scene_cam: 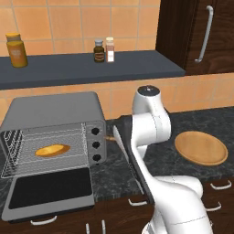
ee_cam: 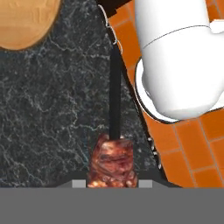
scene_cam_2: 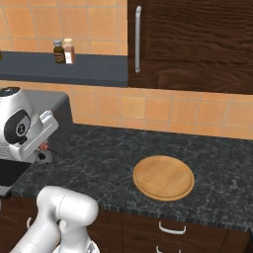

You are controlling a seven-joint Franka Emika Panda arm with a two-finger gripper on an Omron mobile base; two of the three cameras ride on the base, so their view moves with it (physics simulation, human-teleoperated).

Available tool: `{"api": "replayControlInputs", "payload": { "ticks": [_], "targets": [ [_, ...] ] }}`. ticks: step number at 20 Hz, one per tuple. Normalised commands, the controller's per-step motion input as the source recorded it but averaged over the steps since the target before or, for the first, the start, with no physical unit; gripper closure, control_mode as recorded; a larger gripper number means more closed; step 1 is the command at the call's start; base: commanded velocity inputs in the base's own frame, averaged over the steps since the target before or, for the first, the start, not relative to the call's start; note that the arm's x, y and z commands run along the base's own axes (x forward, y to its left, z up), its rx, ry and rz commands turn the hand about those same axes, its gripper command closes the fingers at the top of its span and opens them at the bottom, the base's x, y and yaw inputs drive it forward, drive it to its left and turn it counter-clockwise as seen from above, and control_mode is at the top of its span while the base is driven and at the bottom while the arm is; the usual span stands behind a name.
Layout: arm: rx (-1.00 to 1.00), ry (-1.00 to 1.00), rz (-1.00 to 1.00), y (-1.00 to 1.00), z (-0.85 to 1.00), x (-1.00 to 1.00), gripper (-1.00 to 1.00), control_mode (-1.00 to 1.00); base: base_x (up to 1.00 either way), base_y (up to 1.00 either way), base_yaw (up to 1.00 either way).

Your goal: Pick up the kebab skewer and baguette bread, and place them inside the toaster oven. Close the toaster oven door and start by setting the timer.

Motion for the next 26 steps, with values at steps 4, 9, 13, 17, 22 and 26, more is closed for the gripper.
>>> {"api": "replayControlInputs", "payload": {
  "ticks": [4, 9, 13, 17, 22, 26],
  "targets": [
    [0.0, 0.0, 0.16, 1.0, 0.0, 0.32, 1.0, -1.0, 0.0, 0.0, 0.0],
    [0.0, 0.0, 0.09, 1.0, 0.0, 0.41, 1.0, -1.0, 0.0, 0.0, 0.0],
    [0.0, 0.0, 0.05, 1.0, -0.01, 0.41, 1.0, -1.0, 0.0, 0.0, 0.0],
    [0.0, 0.0, 0.05, 1.0, -0.14, 0.51, 1.0, -1.0, 0.0, 0.0, 0.0],
    [0.0, 0.0, 0.1, 0.88, -0.58, 0.29, 1.0, -1.0, 0.0, 0.0, 0.0],
    [0.0, -0.02, 0.07, 0.61, -0.4, 0.12, 1.0, -1.0, 0.0, 0.0, 0.0]
  ]
}}
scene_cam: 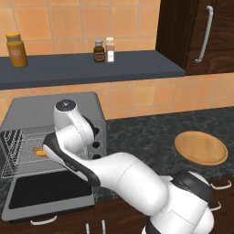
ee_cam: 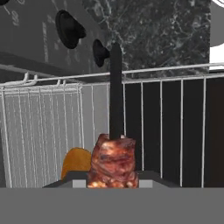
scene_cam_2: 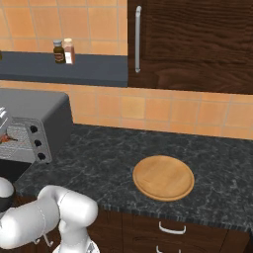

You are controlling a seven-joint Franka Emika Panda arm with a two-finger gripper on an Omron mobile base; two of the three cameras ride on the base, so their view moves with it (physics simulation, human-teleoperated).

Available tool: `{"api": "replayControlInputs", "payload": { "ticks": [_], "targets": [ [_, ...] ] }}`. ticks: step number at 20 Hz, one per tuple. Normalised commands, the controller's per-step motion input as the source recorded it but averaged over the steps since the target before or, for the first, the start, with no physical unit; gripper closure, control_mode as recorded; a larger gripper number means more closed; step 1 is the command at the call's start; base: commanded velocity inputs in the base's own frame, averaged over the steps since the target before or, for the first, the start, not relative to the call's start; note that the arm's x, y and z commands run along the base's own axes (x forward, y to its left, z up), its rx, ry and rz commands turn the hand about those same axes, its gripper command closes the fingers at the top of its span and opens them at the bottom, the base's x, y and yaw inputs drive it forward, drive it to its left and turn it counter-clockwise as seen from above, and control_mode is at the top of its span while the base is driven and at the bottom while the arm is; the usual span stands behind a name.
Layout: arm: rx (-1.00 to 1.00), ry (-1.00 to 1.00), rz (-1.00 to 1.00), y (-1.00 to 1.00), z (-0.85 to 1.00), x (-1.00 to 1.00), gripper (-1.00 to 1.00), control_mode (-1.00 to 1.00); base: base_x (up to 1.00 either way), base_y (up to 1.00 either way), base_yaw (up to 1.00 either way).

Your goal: Pick up the kebab skewer and baguette bread, and place them inside the toaster oven. Close the toaster oven door and start by setting the timer.

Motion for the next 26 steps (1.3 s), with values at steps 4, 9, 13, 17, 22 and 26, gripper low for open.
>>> {"api": "replayControlInputs", "payload": {
  "ticks": [4, 9, 13, 17, 22, 26],
  "targets": [
    [0.0, -0.01, 0.01, 0.5, -0.11, 0.38, 1.0, -1.0, 0.0, 0.0, 0.0],
    [0.0, 0.0, 0.0, 0.43, 0.0, 0.56, 1.0, -1.0, 0.0, 0.0, 0.0],
    [0.0, 0.0, 0.0, 0.41, 0.0, 0.65, 1.0, -1.0, 0.0, 0.0, 0.0],
    [0.0, 0.12, 0.01, 0.28, 0.02, 0.21, 1.0, -1.0, 0.0, 0.0, 0.0],
    [0.0, 0.08, 0.01, 0.16, 0.1, 0.0, 1.0, -1.0, 0.0, 0.0, 0.0],
    [0.0, 0.06, 0.01, 0.11, 0.02, 0.04, -1.0, -1.0, 0.0, 0.0, 0.0]
  ]
}}
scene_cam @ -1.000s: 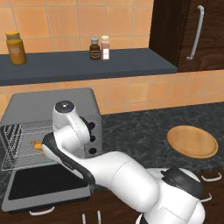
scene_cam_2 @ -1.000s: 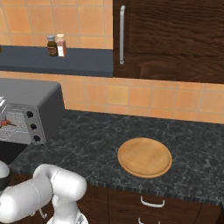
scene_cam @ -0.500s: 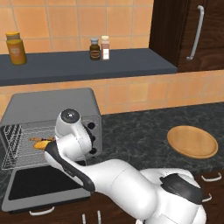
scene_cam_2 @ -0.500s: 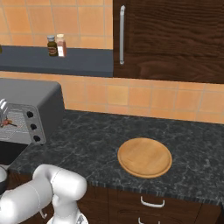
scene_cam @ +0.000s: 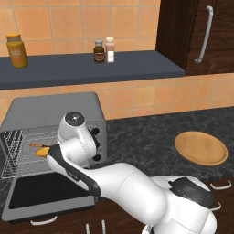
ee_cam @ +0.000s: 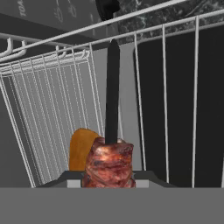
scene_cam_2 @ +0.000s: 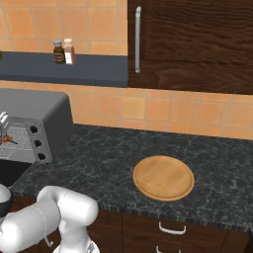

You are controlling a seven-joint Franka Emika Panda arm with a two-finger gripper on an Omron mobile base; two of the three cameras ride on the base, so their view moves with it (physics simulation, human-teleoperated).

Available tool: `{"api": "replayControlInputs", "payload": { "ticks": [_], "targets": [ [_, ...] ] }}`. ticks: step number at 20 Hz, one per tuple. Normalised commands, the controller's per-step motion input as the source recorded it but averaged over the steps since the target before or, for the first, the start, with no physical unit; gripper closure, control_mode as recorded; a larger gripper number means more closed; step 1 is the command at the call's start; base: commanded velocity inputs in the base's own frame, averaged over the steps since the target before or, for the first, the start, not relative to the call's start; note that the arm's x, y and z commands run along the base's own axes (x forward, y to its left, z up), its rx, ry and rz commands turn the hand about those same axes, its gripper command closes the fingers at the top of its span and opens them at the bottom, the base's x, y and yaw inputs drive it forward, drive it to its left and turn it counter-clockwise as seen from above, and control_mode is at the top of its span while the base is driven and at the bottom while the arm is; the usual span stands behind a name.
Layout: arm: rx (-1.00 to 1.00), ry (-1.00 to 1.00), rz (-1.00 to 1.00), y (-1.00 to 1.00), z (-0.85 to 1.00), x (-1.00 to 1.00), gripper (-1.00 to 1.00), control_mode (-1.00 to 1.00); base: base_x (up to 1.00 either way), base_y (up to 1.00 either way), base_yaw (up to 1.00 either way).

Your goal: Pick up the kebab skewer and baguette bread, and place them inside the toaster oven. Close the toaster oven door and start by setting the timer.

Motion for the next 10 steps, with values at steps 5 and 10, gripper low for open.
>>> {"api": "replayControlInputs", "payload": {
  "ticks": [5, 10],
  "targets": [
    [0.0, 0.0, 0.0, 0.0, 0.0, 0.0, -1.0, -1.0, 0.0, 0.0, 0.0],
    [0.0, 0.01, 0.0, 0.0, 0.07, 0.0, -1.0, -1.0, 0.0, 0.0, 0.0]
  ]
}}
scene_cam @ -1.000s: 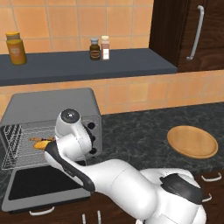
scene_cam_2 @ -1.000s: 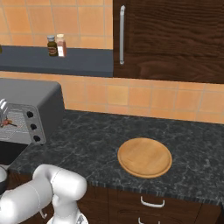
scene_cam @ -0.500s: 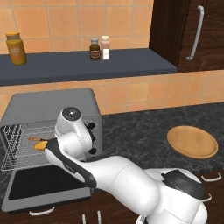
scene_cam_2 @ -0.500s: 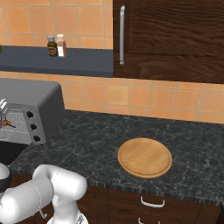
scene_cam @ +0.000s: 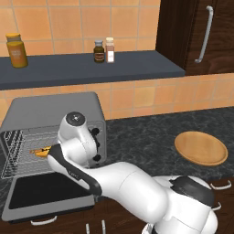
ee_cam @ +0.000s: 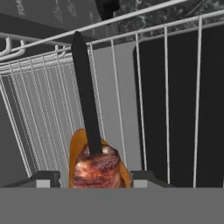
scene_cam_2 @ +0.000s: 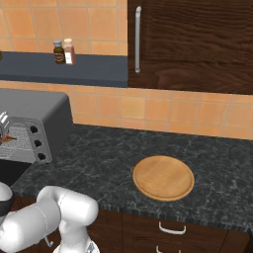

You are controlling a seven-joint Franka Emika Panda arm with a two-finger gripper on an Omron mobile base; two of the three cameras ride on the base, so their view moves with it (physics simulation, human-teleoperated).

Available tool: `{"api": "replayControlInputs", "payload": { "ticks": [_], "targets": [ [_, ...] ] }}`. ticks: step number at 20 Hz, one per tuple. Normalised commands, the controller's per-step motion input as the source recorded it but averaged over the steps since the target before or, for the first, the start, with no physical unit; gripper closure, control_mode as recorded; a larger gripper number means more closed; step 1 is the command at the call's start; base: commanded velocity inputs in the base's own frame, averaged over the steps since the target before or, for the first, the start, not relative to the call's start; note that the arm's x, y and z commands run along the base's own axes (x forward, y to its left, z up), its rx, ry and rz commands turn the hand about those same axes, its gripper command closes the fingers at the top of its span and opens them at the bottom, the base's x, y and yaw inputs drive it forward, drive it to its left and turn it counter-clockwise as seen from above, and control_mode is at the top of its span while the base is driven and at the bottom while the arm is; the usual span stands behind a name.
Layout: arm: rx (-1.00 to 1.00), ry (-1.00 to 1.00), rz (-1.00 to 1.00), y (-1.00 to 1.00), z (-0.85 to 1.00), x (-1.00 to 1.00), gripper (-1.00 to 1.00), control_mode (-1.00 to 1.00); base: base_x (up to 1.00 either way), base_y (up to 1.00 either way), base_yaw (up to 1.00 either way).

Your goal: Pick up the kebab skewer and baguette bread, and place them inside the toaster oven. Close the toaster oven door and start by setting the timer.

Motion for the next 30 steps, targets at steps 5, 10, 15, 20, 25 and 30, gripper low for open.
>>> {"api": "replayControlInputs", "payload": {
  "ticks": [5, 10, 15, 20, 25, 30],
  "targets": [
    [0.0, 0.04, 0.0, 0.0, 0.39, -0.05, -1.0, -1.0, 0.0, 0.0, 0.0],
    [-0.01, 0.04, 0.0, 0.0, 0.36, -0.07, -1.0, -1.0, 0.0, 0.0, 0.0],
    [-0.11, 0.0, 0.06, 0.01, 0.09, -0.55, -1.0, -1.0, 0.0, 0.0, 0.0],
    [-0.09, 0.03, 0.12, 0.14, 0.09, -0.24, -1.0, -1.0, 0.0, 0.0, 0.0],
    [-0.01, 0.01, 0.02, 0.01, 0.15, 0.21, -1.0, -1.0, 0.0, 0.0, 0.0],
    [-0.06, 0.03, 0.0, 0.16, -0.02, 0.1, -1.0, -1.0, 0.0, 0.0, 0.0]
  ]
}}
